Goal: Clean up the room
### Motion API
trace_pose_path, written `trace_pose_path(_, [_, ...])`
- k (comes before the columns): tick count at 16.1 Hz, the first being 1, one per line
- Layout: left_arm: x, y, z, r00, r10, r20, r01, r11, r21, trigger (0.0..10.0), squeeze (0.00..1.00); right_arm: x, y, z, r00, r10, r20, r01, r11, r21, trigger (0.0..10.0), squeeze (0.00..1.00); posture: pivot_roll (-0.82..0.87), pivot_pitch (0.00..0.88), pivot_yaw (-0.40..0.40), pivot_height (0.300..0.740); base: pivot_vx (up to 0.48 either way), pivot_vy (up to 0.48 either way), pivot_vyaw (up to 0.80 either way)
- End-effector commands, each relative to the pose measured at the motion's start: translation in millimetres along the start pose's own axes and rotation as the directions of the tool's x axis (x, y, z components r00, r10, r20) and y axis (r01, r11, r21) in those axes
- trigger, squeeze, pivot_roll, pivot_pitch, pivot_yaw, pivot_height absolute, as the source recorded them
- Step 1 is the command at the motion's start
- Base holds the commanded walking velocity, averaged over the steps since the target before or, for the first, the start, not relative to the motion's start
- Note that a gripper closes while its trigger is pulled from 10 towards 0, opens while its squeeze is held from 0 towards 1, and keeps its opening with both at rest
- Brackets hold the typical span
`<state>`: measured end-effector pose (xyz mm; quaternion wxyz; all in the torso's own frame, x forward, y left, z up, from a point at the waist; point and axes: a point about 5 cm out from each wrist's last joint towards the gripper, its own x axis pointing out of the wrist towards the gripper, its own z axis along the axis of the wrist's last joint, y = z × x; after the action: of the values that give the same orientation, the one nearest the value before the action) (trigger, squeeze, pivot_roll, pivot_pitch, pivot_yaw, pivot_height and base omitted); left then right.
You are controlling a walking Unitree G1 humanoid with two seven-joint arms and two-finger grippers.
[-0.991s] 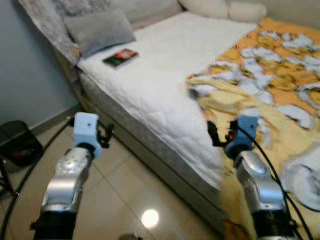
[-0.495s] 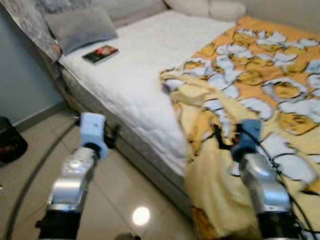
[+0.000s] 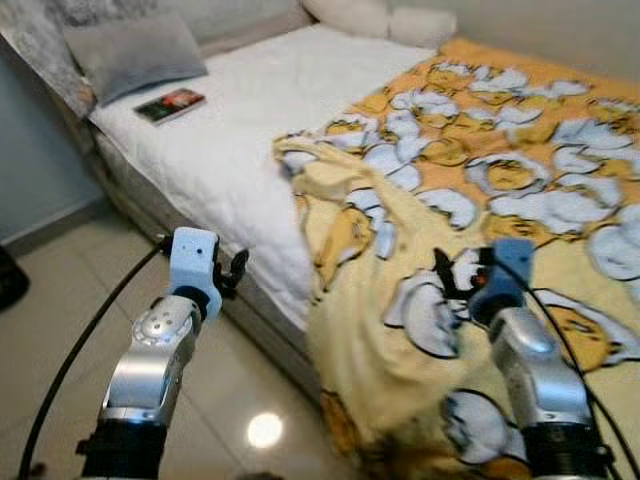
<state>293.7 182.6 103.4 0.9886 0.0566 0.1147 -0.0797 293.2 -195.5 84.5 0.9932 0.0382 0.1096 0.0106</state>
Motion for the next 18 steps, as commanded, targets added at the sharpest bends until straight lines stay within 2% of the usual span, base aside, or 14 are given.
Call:
trace_pose_path(1, [-1.6,2.8,1.2,1.000,0.004,0.002,-0.004,1.000,0.031,10.0,0.00,2.5,9.5,3.7,0.999,0.041,0.006,-0.041,0.999,0.011,10.0,1.00,-0.02,0.000,0.053,0.740,0.000,0.000,0.00])
trace_pose_path(3, [-6.3,0.3,-0.4,1.000,-0.021,0.002,0.021,0.999,0.040,10.0,0.00,0.0,1.0,4.2,1.000,0.008,-0.004,-0.008,1.000,-0.001,10.0,1.00,-0.01,0.000,0.054,0.740,0.000,0.000,0.00])
trace_pose_path(5, [-11.8,4.0,-5.0,1.000,-0.026,-0.011,0.027,0.998,0.052,10.0,0.00,-3.1,-8.5,-3.0,0.998,-0.046,-0.045,0.045,0.999,-0.019,10.0,1.00,-0.02,0.000,0.066,0.740,0.000,0.000,0.00])
trace_pose_path(8, [-11.9,4.9,-12.6,0.997,-0.063,-0.047,0.066,0.995,0.073,10.0,0.00,-5.0,-30.7,-16.1,0.980,-0.162,-0.111,0.156,0.986,-0.059,10.0,1.00,-0.04,0.000,0.084,0.740,0.000,0.000,0.00])
trace_pose_path(9, [-11.0,3.9,-12.8,0.996,-0.078,-0.051,0.082,0.994,0.069,10.0,0.00,-5.1,-38.2,-19.1,0.972,-0.199,-0.129,0.192,0.979,-0.065,10.0,0.67,-0.05,0.000,0.091,0.740,0.000,0.000,0.00])
trace_pose_path(10, [-10.0,-5.1,-14.3,0.978,-0.193,-0.074,0.198,0.977,0.074,10.0,0.00,-5.7,-61.5,-27.9,0.932,-0.310,-0.187,0.300,0.951,-0.079,10.0,0.00,-0.07,0.000,0.102,0.740,0.000,0.000,0.00])
trace_pose_path(11, [-13.5,-14.7,-16.1,0.944,-0.315,-0.093,0.323,0.943,0.085,10.0,0.00,-7.6,-77.8,-32.4,0.897,-0.384,-0.219,0.376,0.923,-0.079,10.0,0.00,-0.08,0.000,0.103,0.740,0.000,0.000,0.00])
trace_pose_path(13, [-25.9,-30.3,-18.5,0.838,-0.532,-0.122,0.543,0.836,0.080,10.0,0.00,-12.8,-102.8,-35.7,0.845,-0.478,-0.242,0.480,0.876,-0.055,10.0,0.00,-0.08,0.000,0.098,0.740,0.000,0.000,0.00])
trace_pose_path(14, [-28.8,-32.9,-18.2,0.812,-0.570,-0.123,0.580,0.812,0.066,10.0,0.00,-14.8,-108.5,-37.2,0.827,-0.505,-0.249,0.506,0.860,-0.063,10.0,0.00,-0.08,0.000,0.093,0.740,0.000,0.000,0.00])
trace_pose_path(15, [-34.2,-37.4,-17.8,0.758,-0.639,-0.133,0.648,0.760,0.041,10.0,0.00,-17.3,-116.4,-41.6,0.799,-0.536,-0.274,0.544,0.837,-0.051,10.0,0.00,-0.08,0.000,0.087,0.740,0.000,0.000,0.00])
trace_pose_path(16, [-37.7,-39.6,-19.1,0.712,-0.685,-0.152,0.696,0.718,0.024,10.0,0.00,-15.1,-116.8,-45.5,0.804,-0.514,-0.297,0.545,0.838,0.025,8.5,0.00,-0.08,0.000,0.085,0.740,0.000,0.000,0.00])
trace_pose_path(17, [-40.2,-39.5,-20.9,0.681,-0.711,-0.175,0.725,0.688,0.023,10.0,0.00,-9.1,-111.1,-45.9,0.838,-0.455,-0.300,0.507,0.853,0.124,3.1,0.00,-0.08,0.000,0.082,0.740,0.000,0.000,0.00])
trace_pose_path(18, [-42.2,-39.0,-23.0,0.661,-0.726,-0.189,0.742,0.670,0.016,10.0,0.00,-2.4,-103.0,-43.7,0.883,-0.381,-0.274,0.436,0.882,0.180,0.0,0.00,-0.07,0.000,0.080,0.740,0.000,0.000,0.00])
